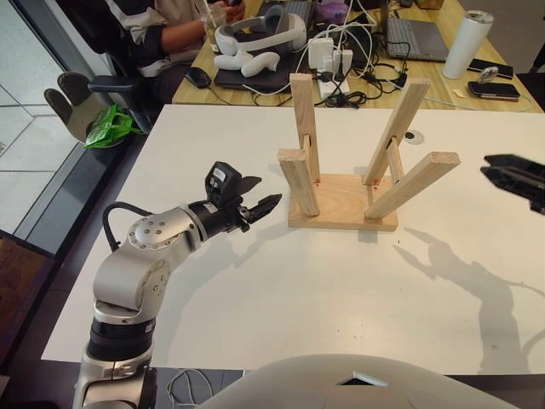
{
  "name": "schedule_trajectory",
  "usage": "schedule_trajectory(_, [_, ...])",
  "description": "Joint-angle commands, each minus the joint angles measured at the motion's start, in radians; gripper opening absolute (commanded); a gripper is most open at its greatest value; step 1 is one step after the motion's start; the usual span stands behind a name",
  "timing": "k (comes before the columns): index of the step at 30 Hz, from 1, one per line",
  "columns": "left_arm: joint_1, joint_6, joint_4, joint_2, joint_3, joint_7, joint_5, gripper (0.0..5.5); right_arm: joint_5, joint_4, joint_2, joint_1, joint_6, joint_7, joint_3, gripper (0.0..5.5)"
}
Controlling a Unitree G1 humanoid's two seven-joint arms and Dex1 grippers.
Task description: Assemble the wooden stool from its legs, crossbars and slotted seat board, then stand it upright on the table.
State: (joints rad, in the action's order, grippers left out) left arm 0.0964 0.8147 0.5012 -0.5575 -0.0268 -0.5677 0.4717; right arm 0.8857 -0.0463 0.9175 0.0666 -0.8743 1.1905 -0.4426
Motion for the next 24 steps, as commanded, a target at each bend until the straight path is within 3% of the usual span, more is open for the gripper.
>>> schedule_trajectory(1, [0.032,0.004,-0.035,-0.042,0.027,-0.043,-0.004,2.95,-0.102,-0.074,-0.033,-0.044,0.099,0.012,0.144,2.78])
schedule_trajectory(6, [0.082,-0.009,-0.078,-0.067,0.066,-0.094,-0.016,2.95,-0.322,-0.028,-0.073,0.034,0.327,-0.026,0.303,2.78])
schedule_trajectory(12, [0.095,-0.01,-0.08,-0.075,0.094,-0.108,-0.026,2.95,-0.448,0.117,-0.108,0.15,0.483,0.001,0.403,2.78])
schedule_trajectory(24, [0.163,-0.012,-0.099,-0.076,0.145,-0.147,-0.037,2.95,-0.557,0.308,-0.235,0.298,0.616,0.001,0.509,2.78])
